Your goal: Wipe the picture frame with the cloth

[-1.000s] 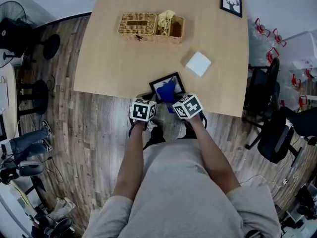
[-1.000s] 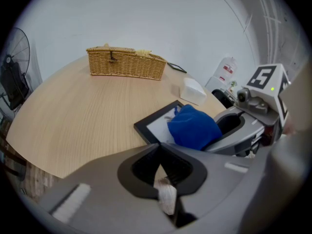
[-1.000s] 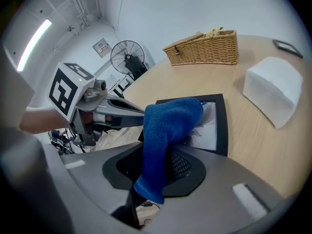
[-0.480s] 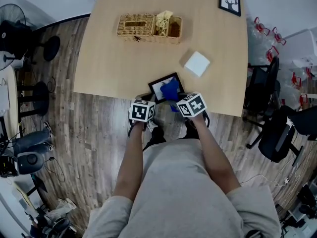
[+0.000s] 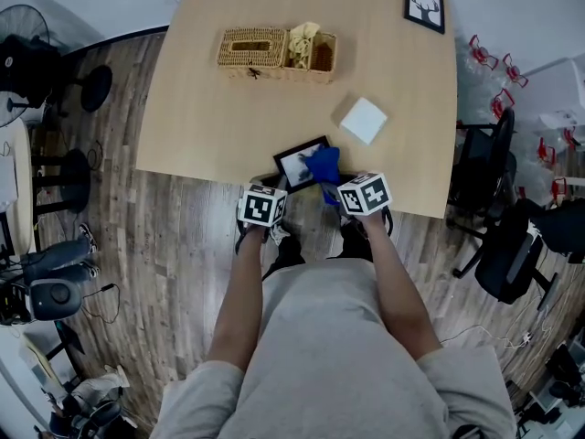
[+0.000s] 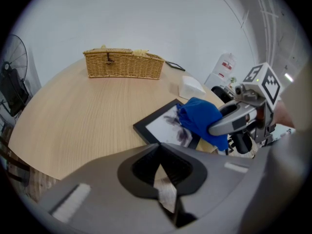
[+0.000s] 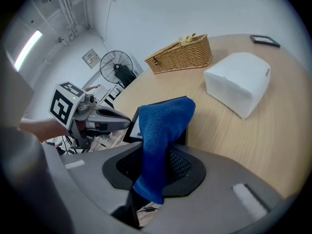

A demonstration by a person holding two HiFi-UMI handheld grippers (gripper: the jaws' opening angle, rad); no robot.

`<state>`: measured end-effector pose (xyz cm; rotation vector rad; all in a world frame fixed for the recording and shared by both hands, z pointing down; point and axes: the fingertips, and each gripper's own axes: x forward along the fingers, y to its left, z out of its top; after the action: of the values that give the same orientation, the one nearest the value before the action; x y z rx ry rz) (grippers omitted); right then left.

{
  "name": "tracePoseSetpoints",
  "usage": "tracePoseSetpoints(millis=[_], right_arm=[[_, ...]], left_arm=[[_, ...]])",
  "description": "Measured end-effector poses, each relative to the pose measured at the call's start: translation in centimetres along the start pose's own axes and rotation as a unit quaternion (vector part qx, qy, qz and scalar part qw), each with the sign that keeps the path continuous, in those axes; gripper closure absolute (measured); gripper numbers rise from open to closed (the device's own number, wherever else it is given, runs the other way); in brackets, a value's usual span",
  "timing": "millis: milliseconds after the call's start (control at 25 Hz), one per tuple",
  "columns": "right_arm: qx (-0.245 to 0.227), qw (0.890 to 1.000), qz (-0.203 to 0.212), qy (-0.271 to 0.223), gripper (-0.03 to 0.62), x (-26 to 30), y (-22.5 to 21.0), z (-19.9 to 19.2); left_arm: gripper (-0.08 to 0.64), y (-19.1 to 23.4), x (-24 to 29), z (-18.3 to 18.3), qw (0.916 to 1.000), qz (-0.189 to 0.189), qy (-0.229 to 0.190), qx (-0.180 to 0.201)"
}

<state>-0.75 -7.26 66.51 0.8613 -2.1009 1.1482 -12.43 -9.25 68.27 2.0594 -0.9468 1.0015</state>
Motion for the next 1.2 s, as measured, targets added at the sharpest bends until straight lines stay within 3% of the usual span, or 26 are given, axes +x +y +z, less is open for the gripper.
tracePoseSetpoints(millis=[240, 440, 760, 1200], right_arm=[[0.015, 0.999, -0.030, -0.011, 0.495, -1.0, -1.7, 0.3], [0.015, 0.998, -0.066, -0.012, 0.494, -1.7, -3.0, 0.4], [0.014, 0.990, -0.143, -0.004, 0.494, -4.0, -5.6, -0.6], [0.041, 0.978, -0.201, -0.034, 0.494, -7.3, -5.5, -2.1]], left_arm=[[0.506, 0.1, 0.0, 0.1, 0.9998, -0.001, 0.003, 0.019], [0.506, 0.1, 0.2, 0.1, 0.9978, 0.005, 0.009, 0.066], [0.506, -0.9, -0.3, 0.7, 0.9969, -0.017, 0.000, 0.077], [0.508, -1.1, -0.6, 0.8, 0.9919, -0.023, -0.005, 0.125]])
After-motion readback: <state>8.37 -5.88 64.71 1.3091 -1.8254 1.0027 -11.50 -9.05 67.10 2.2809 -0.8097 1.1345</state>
